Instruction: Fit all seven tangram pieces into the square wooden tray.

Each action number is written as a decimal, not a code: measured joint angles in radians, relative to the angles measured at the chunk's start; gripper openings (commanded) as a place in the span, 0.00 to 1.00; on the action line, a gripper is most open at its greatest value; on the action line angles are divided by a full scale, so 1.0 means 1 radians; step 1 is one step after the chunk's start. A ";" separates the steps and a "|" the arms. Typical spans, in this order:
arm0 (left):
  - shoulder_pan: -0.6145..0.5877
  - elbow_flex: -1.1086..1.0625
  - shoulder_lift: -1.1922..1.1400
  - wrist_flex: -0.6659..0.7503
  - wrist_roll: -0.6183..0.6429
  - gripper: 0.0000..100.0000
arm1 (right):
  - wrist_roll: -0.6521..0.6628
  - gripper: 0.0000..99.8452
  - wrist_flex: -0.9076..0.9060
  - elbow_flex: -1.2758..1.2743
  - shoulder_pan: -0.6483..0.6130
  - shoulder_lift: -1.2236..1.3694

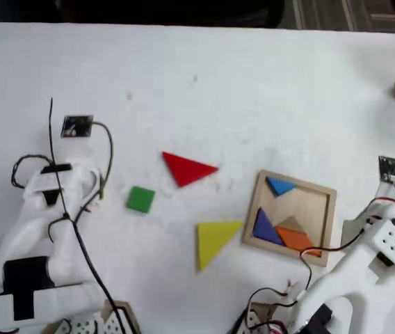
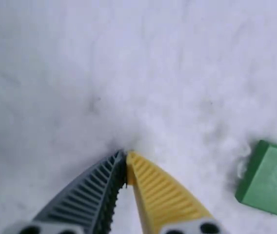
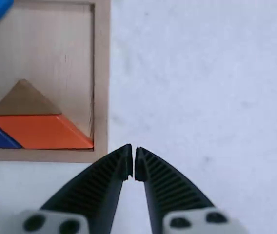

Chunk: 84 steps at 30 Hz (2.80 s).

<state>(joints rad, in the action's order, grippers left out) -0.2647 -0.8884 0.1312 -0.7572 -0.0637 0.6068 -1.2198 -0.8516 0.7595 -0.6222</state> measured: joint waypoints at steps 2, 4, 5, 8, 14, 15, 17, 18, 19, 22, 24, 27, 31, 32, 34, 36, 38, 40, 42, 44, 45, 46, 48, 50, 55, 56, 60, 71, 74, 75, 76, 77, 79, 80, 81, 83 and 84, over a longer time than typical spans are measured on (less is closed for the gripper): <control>0.000 0.000 0.000 0.000 0.000 0.02 | 0.002 0.02 0.037 0.000 0.017 0.000; 0.000 0.000 0.000 0.000 0.000 0.02 | 0.003 0.02 0.081 0.000 0.054 0.000; 0.000 0.000 0.000 0.000 0.000 0.02 | 0.005 0.02 0.104 0.000 0.074 0.000; 0.000 0.000 0.000 0.000 0.000 0.02 | 0.008 0.02 0.169 0.000 0.132 0.000; 0.000 0.000 0.000 0.000 0.000 0.02 | 0.008 0.02 0.265 -0.052 0.176 0.000; 0.000 0.000 0.000 0.000 0.000 0.02 | 0.008 0.02 0.272 -0.057 0.176 0.000; 0.000 0.000 0.000 0.000 0.000 0.02 | 0.008 0.02 0.278 -0.060 0.180 0.000; 0.000 0.000 0.000 0.000 0.000 0.02 | 0.008 0.02 0.281 -0.060 0.180 0.000; 0.000 0.000 0.000 0.000 0.000 0.02 | 0.008 0.02 0.281 -0.060 0.180 0.000; 0.000 0.000 0.000 0.000 0.000 0.02 | 0.008 0.02 0.281 -0.060 0.180 0.000; 0.000 0.000 0.000 0.000 0.000 0.02 | 0.008 0.02 0.281 -0.060 0.167 0.000; 0.000 0.000 0.000 0.000 0.000 0.02 | 0.008 0.02 0.256 -0.060 0.107 0.000; 0.000 0.000 0.000 0.000 0.000 0.02 | -0.006 0.02 0.176 -0.060 -0.051 0.000; 0.000 0.000 0.000 0.000 0.000 0.02 | -0.032 0.02 0.163 -0.060 -0.100 0.000; 0.000 0.000 0.000 0.000 0.000 0.02 | -0.095 0.02 0.150 -0.060 -0.209 0.000; 0.000 0.000 0.000 0.000 0.000 0.02 | -0.160 0.02 0.147 -0.051 -0.327 0.000; 0.000 0.000 0.000 0.000 0.000 0.02 | -0.215 0.02 0.152 -0.028 -0.445 0.000; 0.000 0.000 0.000 0.000 0.000 0.02 | -0.265 0.02 0.178 -0.012 -0.548 0.000; 0.000 0.000 0.000 0.000 0.000 0.02 | -0.316 0.02 0.219 -0.008 -0.632 0.000; 0.000 0.000 0.000 0.000 0.000 0.02 | -0.358 0.02 0.245 -0.008 -0.684 0.000; 0.000 0.000 0.000 0.000 0.000 0.02 | -0.373 0.02 0.253 -0.008 -0.698 0.003; 0.000 0.000 0.000 0.000 0.000 0.02 | -0.385 0.02 0.259 -0.008 -0.709 0.012; 0.000 0.000 0.000 0.000 0.000 0.02 | -0.396 0.02 0.282 -0.008 -0.717 0.049; 0.000 0.000 0.000 0.000 0.000 0.02 | -0.399 0.02 0.328 -0.008 -0.715 0.107; 0.000 0.000 0.000 0.000 -0.032 0.02 | -0.399 0.02 0.431 0.044 -0.721 0.298; 0.000 0.000 0.000 0.000 -0.044 0.02 | -0.400 0.02 0.448 0.061 -0.721 0.334; 0.000 0.000 0.000 0.000 -0.060 0.02 | -0.400 0.02 0.528 0.114 -0.721 0.425; 0.000 0.000 0.000 0.000 -0.066 0.02 | -0.328 0.02 0.563 0.127 -0.752 0.563; 0.000 0.000 0.000 0.000 -0.066 0.02 | -0.316 0.02 0.563 0.127 -0.766 0.563; 0.000 0.000 0.000 0.000 -0.066 0.02 | -0.304 0.02 0.563 0.127 -0.766 0.563; 0.000 0.000 0.000 0.000 -0.066 0.02 | -0.293 0.02 0.562 0.127 -0.766 0.563; 0.000 0.000 0.000 0.000 -0.066 0.02 | -0.284 0.02 0.559 0.127 -0.767 0.563; 0.000 0.000 0.000 0.000 -0.066 0.02 | -0.275 0.02 0.534 0.127 -0.770 0.563; 0.000 0.000 0.000 0.000 -0.066 0.02 | -0.270 0.02 0.520 0.121 -0.772 0.555; 0.000 0.000 0.000 0.000 -0.066 0.02 | -0.267 0.02 0.506 0.110 -0.775 0.543; 0.000 0.000 0.000 0.000 -0.066 0.02 | -0.259 0.02 0.489 0.081 -0.786 0.512; 0.000 0.000 0.000 0.000 -0.066 0.02 | -0.245 0.02 0.486 0.061 -0.790 0.497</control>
<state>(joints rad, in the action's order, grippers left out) -0.2647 -0.8884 0.1312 -0.7572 -0.1297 0.3613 -0.7334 -0.7902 -0.0307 -0.1250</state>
